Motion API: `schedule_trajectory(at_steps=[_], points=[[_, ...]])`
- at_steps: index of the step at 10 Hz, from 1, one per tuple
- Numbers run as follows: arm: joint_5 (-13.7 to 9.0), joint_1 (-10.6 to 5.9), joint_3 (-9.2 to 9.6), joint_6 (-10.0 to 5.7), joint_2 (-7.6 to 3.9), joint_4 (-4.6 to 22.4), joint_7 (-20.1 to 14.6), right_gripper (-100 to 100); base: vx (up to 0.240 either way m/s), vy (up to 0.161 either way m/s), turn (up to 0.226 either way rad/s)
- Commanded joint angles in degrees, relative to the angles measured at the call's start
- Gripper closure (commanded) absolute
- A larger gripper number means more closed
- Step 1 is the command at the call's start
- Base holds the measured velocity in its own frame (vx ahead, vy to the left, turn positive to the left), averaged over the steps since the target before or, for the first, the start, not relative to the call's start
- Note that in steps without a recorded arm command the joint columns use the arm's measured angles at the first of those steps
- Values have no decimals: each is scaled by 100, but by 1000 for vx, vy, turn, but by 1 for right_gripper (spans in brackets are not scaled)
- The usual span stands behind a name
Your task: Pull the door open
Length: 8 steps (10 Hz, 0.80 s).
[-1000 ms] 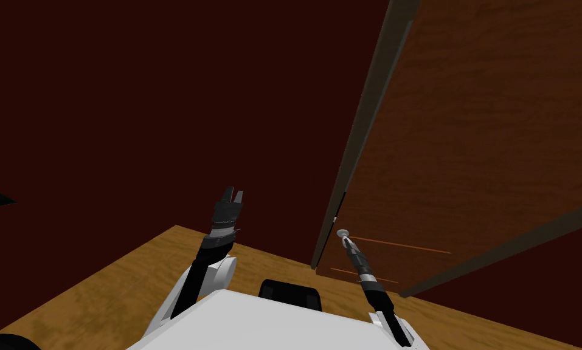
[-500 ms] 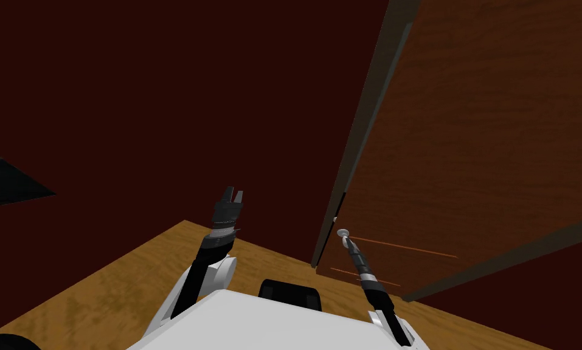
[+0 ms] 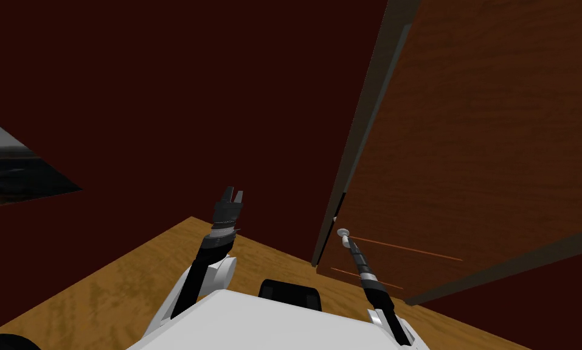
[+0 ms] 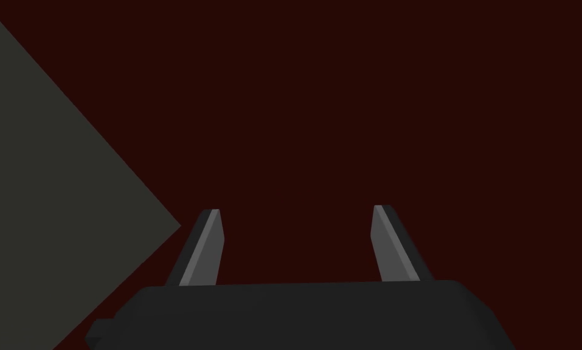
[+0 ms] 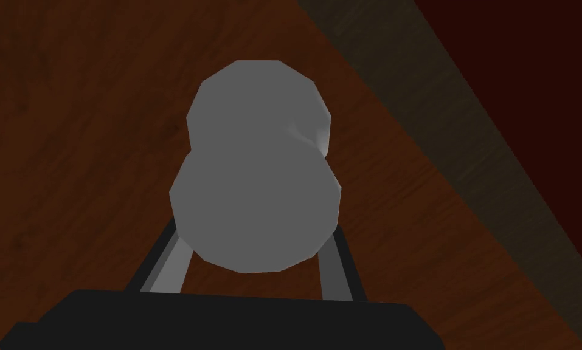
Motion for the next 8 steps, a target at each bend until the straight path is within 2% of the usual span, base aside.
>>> schedule_trajectory(at_steps=[1,2,4,5,6,7,8], points=[[-100,9,67,3,29,-10,-286,100,-39,-25,66],[-100,9,67,3,29,-10,-326,100,-30,-22,42],[-293,12,129,38,24,-35,-693,100,-50,-28,90],[-293,12,129,38,24,-35,-792,100,-44,-25,54],[-396,14,162,56,22,-48,-995,100,-41,-19,65],[-396,14,162,56,22,-48,-1029,100,-31,-15,33],[-498,15,194,74,19,-61,-1258,100,-32,-13,51]])
